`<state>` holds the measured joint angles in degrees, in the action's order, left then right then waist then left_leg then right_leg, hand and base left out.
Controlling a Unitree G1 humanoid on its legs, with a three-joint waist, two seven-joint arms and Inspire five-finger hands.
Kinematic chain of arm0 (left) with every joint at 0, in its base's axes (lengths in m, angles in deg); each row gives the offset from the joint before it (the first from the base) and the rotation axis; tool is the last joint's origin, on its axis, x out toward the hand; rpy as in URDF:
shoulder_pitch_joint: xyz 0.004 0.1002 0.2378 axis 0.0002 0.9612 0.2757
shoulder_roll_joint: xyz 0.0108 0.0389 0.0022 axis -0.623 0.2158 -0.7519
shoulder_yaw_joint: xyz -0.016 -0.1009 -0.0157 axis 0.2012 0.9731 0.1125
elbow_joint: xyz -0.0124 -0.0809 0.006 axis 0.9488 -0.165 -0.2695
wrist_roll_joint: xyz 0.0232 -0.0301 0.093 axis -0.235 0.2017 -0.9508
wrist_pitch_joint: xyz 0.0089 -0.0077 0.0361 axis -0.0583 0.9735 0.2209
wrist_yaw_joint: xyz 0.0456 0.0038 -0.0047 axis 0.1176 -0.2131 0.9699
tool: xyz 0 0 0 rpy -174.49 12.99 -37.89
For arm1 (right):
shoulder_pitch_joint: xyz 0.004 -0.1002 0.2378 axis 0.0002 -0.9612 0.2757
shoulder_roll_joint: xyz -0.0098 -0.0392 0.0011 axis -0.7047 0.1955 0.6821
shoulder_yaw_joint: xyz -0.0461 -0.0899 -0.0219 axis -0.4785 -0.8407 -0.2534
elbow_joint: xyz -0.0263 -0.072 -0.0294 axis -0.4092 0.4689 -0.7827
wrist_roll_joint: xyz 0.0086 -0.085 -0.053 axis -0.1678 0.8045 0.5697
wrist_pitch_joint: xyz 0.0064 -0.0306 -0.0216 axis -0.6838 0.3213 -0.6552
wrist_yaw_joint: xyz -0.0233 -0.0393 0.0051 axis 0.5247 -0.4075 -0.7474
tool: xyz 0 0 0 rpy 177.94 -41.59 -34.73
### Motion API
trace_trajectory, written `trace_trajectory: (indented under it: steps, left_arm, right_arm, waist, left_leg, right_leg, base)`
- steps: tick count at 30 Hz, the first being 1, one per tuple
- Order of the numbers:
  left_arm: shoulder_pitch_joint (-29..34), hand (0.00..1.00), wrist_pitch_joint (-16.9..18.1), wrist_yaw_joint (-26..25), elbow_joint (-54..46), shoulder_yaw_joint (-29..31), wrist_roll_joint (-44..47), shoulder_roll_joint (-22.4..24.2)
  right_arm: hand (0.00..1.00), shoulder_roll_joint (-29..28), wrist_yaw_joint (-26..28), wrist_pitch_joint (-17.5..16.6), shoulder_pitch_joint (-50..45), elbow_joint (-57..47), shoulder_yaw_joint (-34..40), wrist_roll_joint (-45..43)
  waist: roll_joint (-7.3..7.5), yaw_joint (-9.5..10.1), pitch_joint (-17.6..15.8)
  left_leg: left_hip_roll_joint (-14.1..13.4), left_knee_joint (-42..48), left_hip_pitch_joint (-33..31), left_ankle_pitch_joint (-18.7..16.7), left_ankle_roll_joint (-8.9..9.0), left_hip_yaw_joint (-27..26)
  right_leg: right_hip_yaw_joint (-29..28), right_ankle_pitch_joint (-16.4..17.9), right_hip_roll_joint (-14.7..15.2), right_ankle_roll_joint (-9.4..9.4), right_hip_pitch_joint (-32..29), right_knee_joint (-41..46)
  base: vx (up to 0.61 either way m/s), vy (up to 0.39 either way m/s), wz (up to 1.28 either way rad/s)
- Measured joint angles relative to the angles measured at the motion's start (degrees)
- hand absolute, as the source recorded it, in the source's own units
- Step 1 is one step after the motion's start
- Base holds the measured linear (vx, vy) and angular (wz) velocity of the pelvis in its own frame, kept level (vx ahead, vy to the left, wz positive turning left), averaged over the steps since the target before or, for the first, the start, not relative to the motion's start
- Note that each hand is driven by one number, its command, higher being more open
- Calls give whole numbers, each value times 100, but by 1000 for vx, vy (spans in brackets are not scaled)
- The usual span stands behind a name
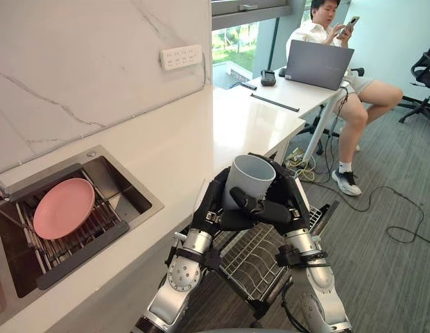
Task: Walk over to the sink, pick up the cup, carry it to the dishwasher, place the cup inside the dishwasher, then close the dishwasher door
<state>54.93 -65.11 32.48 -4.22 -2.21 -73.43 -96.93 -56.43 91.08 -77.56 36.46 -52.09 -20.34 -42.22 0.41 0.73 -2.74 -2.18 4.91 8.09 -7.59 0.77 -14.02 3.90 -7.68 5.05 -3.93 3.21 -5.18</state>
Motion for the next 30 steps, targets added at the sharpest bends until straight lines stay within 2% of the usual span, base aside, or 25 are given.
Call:
trace_trajectory:
  steps: [11, 26, 28, 30]
  left_arm:
    - [193, 100, 97, 341, -555, 276, 2, -3]
    - [575, 100, 232, 1355, -888, 948, 530, 30]
    - [705, 100, 249, 1364, -902, 1512, 915, 180]
    - [745, 100, 267, 1122, -904, 2223, 1282, 269]
  right_arm:
    - [0, -83, 228, -13, 26, -395, 197, 47]
    - [0, -200, 553, -11, 13, -554, 320, 54]
    - [0, -357, 487, -12, -46, -554, 943, 48]
    - [0, -385, 243, -12, -103, -545, 1638, 14]
  waist:
    - [7, 22, -5]
    - [-7, 10, -110]
    - [-14, 8, -119]
    - [-23, 7, -131]
  left_leg:
    - [-35, 26, -37, -5, -3, 44]
    - [-58, 16, -109, -18, 17, 113]
    - [-58, 6, -112, -20, 20, 133]
    - [-56, -5, -114, -21, 21, 148]
  right_leg:
    - [52, 7, 6, 5, 1, 0]
    - [131, 63, -6, 15, -34, 26]
    - [149, 77, -7, 9, -33, 28]
    - [165, 85, -6, 7, -33, 28]
  base:
    - [0, 0, 1]
    - [-2, -3, 1]
    - [-6, -11, 4]
    - [-1, -5, 2]
